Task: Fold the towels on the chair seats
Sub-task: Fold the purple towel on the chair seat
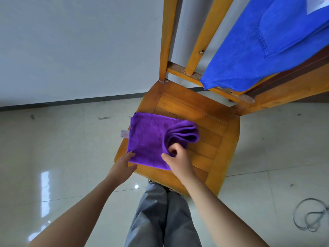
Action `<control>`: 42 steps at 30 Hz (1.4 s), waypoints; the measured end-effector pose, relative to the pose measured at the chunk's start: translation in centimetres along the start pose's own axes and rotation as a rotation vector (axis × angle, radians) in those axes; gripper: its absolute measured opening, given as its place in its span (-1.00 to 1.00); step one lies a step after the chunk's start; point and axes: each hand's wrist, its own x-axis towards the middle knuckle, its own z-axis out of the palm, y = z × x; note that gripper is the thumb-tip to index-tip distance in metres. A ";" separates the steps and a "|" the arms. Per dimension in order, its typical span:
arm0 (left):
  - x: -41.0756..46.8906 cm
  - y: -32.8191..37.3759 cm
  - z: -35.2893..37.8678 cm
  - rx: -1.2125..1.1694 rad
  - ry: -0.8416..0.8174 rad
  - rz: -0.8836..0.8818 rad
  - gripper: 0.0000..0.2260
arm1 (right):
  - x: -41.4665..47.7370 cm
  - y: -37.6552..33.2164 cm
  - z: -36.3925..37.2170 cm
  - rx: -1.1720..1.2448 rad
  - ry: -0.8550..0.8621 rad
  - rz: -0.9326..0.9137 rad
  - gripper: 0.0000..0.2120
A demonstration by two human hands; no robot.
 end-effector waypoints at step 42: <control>2.7 -1.5 1.6 0.943 0.267 0.509 -0.26 | 3.4 6.9 3.7 -1.330 -0.091 -0.491 -0.23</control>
